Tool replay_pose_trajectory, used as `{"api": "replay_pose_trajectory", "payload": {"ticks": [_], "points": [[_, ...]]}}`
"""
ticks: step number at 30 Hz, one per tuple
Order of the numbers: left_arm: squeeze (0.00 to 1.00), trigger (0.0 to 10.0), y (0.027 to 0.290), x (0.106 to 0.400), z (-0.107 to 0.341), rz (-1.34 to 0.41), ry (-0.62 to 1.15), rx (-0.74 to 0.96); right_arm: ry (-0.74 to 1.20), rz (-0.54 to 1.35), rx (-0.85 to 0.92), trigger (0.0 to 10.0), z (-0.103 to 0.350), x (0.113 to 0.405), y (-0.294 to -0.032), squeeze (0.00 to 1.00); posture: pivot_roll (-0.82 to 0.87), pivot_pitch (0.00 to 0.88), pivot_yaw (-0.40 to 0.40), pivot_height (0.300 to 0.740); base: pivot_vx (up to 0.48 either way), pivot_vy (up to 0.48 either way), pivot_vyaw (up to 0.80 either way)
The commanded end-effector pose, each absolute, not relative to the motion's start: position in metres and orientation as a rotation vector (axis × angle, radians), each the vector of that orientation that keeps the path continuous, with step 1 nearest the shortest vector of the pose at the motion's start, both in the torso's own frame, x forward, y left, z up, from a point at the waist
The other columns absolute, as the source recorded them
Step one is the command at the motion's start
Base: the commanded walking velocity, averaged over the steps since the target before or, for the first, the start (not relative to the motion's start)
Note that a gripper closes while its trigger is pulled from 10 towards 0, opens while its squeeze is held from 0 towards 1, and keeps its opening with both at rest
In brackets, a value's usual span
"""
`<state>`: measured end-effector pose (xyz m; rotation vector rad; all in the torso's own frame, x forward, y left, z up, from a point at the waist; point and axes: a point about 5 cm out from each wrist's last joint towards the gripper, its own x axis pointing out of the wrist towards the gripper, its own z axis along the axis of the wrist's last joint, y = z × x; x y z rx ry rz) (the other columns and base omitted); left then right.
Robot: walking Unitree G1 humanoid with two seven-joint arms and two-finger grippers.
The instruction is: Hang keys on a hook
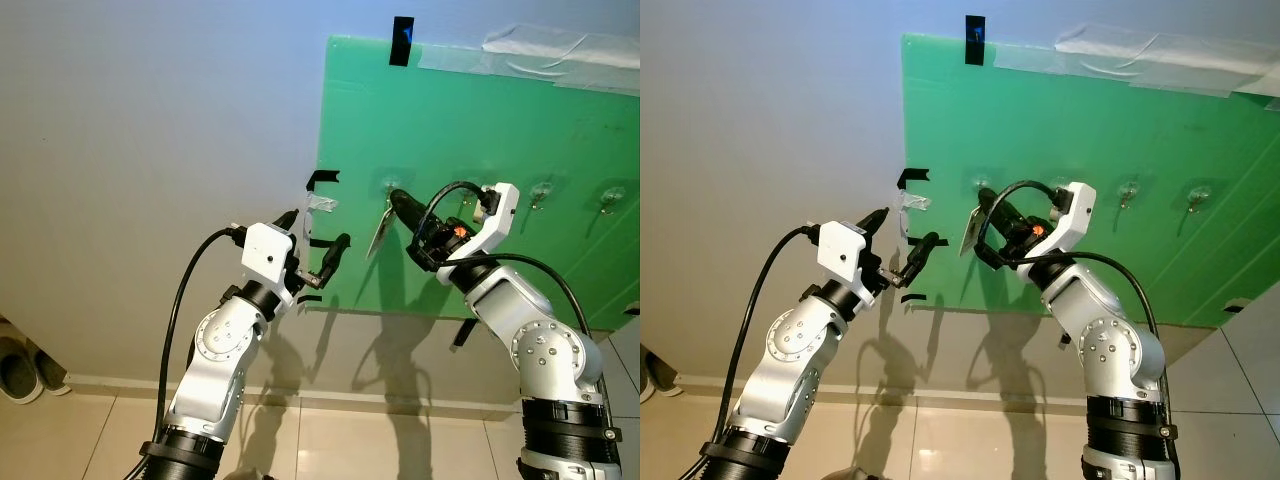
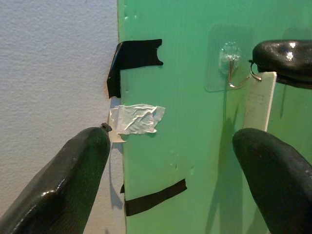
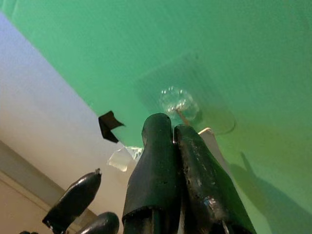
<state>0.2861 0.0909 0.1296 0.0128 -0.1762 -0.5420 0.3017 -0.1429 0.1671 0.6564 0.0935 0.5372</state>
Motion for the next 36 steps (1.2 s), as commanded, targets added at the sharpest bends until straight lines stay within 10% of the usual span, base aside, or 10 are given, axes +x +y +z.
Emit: {"api": "replay_pose_trajectory", "payload": {"ticks": [1,36], "points": [[0.00,10.0,0.088,0.286,0.130,-0.550,-0.173,0.011,0.068,0.546,0.645,10.0,0.174,0.306,-0.144,0.00,-0.07,0.000,-0.035,0.740,0.000,0.000,0.00],[0.00,10.0,0.088,0.286,0.130,-0.567,-0.167,0.020,0.162,0.398,0.921,10.0,0.137,0.314,-0.161,0.00,-0.06,0.000,-0.032,0.740,0.000,0.000,0.00]]}}
